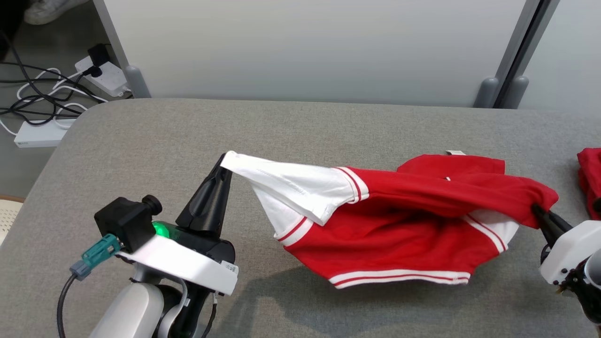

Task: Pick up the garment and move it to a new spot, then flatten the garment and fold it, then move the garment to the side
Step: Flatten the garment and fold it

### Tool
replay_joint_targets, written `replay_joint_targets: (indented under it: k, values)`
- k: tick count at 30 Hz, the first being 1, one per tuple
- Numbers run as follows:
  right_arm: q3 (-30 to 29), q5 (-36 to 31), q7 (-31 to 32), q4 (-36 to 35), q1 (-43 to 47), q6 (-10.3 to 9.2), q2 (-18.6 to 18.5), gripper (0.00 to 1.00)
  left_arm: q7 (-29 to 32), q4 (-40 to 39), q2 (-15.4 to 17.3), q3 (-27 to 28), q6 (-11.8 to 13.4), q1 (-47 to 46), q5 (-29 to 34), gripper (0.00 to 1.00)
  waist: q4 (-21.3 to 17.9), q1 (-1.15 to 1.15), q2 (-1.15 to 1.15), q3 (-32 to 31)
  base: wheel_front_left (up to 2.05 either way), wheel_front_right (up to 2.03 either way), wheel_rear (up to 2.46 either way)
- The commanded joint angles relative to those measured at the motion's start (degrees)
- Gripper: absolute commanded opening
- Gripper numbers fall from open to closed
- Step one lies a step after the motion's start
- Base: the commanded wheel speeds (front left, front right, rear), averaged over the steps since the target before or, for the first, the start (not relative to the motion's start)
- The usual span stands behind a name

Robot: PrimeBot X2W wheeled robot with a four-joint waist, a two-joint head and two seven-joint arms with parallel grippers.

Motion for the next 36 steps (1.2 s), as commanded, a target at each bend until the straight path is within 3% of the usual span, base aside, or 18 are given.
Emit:
replay_joint_targets:
  k: [1, 4, 5, 10, 13, 17, 25, 31, 36]
  values:
    - [0.0, 0.6, 2.6, -2.8, 1.9, -0.01, -1.2, 0.0, 0.9, -2.0, 1.3, 1.7, -0.2, -2.3, -0.4, 0.0, -0.3, 0.0, 0.0, 0.1, 0.0, 0.0, 0.0]
    - [-1.3, 0.3, 8.1, -3.5, 2.3, -0.01, 0.7, 0.0, 1.8, -1.1, 1.5, 0.7, 0.1, -1.9, 0.2, 0.0, -0.8, 0.0, 0.0, 0.5, 0.0, 0.0, 0.0]
    - [-1.9, -0.3, 9.8, -2.3, 2.1, -0.01, 1.9, 1.0, 1.5, -0.3, 1.1, 0.6, 0.2, -1.9, 0.0, 0.0, -0.7, 0.0, 0.0, 0.6, 0.0, 0.0, 0.0]
    - [-4.2, -3.8, 13.2, -0.9, 2.6, -0.01, 6.5, 1.0, -2.9, 4.4, 0.6, 1.5, 1.9, -4.0, 3.3, 0.0, 0.5, 0.0, 0.0, 1.2, 0.0, 0.0, 0.0]
    - [-6.0, -6.5, 14.5, -2.2, 5.0, -0.01, 5.9, 1.0, -5.9, 6.6, 1.2, 3.1, 3.4, -5.5, 5.7, 0.0, 0.7, 0.0, 0.0, 1.6, 0.0, 0.0, 0.0]
    - [-9.8, -8.9, 16.0, -6.1, 9.1, -0.01, 5.8, 1.0, -7.8, 8.5, 1.8, 4.8, 3.4, -7.1, 7.1, 0.0, 1.0, 0.0, 0.0, 1.8, 0.0, 0.0, 0.0]
    - [-12.9, -10.1, 21.6, -21.4, 18.0, -0.01, 10.3, 1.0, -8.6, 12.2, 1.4, 6.3, 1.4, -8.3, 6.2, 0.0, 0.9, 0.0, 0.0, 1.9, 0.0, 0.0, 0.0]
    - [-11.6, -11.8, 26.9, -32.9, 24.3, -0.01, 12.4, 1.0, -8.8, 13.2, 0.9, 7.5, 0.9, -8.4, 6.1, 0.0, 0.2, 0.0, 0.0, 1.8, 0.0, 0.0, 0.0]
    - [-9.5, -15.2, 27.9, -38.3, 27.4, -0.01, 13.3, 1.0, -8.9, 13.5, 0.6, 8.1, 0.3, -7.5, 6.2, 0.0, -0.3, 0.0, 0.0, 1.2, 0.0, 0.0, 0.0]
